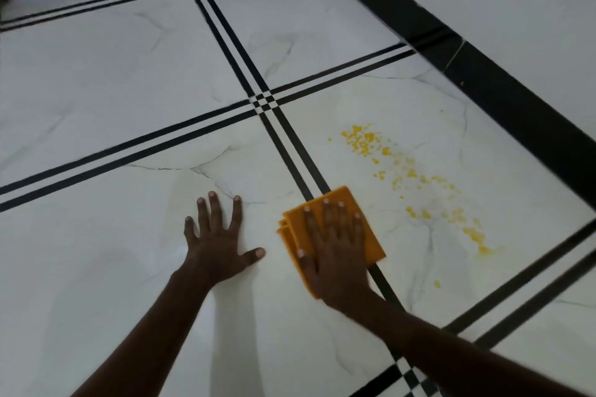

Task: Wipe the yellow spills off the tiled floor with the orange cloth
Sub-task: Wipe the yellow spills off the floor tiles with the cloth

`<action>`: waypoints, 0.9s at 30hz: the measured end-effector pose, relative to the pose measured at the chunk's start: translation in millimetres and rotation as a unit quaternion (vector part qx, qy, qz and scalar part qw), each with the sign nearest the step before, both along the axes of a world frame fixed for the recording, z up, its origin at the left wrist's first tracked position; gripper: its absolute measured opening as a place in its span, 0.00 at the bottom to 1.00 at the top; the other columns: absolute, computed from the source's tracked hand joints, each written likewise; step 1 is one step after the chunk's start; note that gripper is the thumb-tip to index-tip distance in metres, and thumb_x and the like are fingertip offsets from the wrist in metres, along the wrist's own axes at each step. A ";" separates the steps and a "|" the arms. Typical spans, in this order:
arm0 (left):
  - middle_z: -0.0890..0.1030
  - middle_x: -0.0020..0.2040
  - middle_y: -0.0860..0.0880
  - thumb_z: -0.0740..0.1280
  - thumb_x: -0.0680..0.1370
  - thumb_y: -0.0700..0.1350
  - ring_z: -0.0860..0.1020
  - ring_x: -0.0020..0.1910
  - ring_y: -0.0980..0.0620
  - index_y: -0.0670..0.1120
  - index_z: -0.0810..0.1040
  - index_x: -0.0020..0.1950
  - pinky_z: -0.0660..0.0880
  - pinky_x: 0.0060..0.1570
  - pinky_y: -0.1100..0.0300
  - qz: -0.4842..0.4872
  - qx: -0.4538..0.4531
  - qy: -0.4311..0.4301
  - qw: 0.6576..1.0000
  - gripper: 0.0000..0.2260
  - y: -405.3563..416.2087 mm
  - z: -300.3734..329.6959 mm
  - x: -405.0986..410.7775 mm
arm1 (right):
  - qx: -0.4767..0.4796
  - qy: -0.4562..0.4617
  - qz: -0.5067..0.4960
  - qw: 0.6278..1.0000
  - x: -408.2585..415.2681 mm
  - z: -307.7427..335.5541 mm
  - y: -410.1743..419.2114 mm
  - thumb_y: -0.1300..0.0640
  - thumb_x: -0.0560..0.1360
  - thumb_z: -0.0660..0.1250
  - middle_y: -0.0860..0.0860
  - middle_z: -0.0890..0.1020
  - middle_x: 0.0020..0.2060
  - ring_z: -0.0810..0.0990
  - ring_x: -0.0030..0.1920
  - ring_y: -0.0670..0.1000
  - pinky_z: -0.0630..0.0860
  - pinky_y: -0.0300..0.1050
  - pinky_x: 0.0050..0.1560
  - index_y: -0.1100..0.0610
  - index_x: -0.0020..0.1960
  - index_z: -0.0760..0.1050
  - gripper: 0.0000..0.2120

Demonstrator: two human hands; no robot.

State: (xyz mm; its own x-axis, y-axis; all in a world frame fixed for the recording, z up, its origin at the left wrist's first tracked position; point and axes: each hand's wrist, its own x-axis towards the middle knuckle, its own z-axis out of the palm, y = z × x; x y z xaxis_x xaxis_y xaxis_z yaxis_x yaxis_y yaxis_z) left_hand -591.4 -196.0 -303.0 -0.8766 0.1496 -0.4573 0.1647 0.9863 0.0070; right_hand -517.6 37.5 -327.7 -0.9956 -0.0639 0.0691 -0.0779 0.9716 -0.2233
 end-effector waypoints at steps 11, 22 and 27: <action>0.34 0.81 0.38 0.50 0.62 0.83 0.38 0.81 0.36 0.53 0.34 0.82 0.51 0.77 0.37 0.018 0.021 0.030 0.999 0.58 4.1 15.2 0.4 | 0.021 0.046 -0.140 0.989 -142.9 -3.5 63.6 0.38 0.82 0.54 0.62 0.63 0.80 0.60 0.80 0.67 0.54 0.70 0.79 0.51 0.83 0.59 0.33; 0.28 0.80 0.45 0.64 0.61 0.81 0.34 0.81 0.42 0.57 0.29 0.80 0.47 0.78 0.39 0.002 0.028 0.008 1.000 0.63 10.4 15.4 -24.4 | 0.071 0.015 0.035 0.997 -214.2 -7.4 63.1 0.36 0.83 0.47 0.62 0.63 0.80 0.61 0.80 0.67 0.55 0.69 0.78 0.52 0.83 0.58 0.34; 0.29 0.80 0.42 0.67 0.64 0.77 0.36 0.81 0.39 0.54 0.29 0.80 0.50 0.78 0.38 0.006 0.007 0.004 1.000 0.63 23.5 19.4 -25.0 | 0.002 0.047 -0.271 0.961 -154.0 -3.7 77.9 0.38 0.80 0.53 0.64 0.66 0.79 0.61 0.79 0.68 0.54 0.71 0.78 0.55 0.81 0.63 0.35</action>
